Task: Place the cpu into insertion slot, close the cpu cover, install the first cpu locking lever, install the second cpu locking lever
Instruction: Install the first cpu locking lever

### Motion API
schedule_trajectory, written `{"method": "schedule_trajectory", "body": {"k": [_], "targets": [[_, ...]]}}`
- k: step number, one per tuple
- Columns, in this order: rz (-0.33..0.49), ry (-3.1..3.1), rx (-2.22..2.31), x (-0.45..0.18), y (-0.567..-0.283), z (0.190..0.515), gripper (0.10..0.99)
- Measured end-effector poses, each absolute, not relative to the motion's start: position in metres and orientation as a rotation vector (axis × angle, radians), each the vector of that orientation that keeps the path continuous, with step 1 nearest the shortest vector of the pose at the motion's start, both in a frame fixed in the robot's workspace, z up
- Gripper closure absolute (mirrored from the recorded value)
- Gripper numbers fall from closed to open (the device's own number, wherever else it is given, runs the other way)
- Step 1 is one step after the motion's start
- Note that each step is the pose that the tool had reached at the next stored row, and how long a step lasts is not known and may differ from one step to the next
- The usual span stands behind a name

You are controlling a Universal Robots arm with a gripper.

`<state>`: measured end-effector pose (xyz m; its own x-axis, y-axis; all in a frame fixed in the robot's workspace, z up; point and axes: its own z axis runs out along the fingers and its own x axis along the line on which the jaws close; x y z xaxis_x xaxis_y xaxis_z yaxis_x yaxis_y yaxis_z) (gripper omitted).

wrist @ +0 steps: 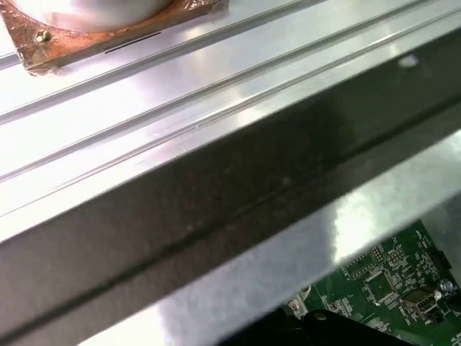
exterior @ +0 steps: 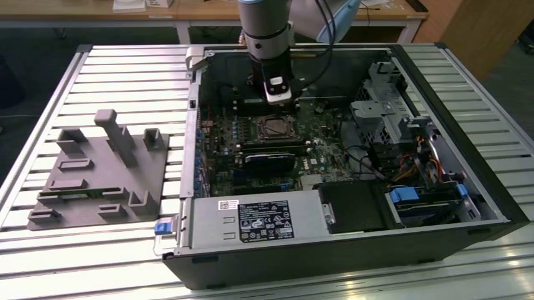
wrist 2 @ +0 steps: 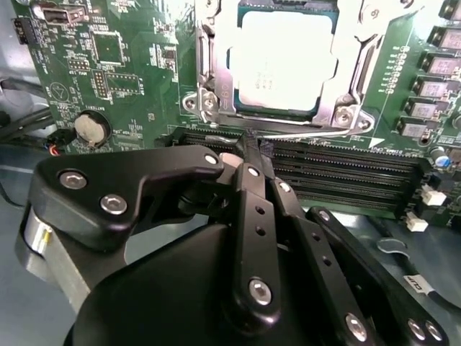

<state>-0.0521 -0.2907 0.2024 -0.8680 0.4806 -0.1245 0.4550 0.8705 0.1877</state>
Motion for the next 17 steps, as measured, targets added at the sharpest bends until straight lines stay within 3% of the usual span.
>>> {"method": "schedule_trajectory", "body": {"k": [17], "targets": [[0.216, 2.865, 0.728, -0.0521, -0.293, 0.1973, 0.98]]}}
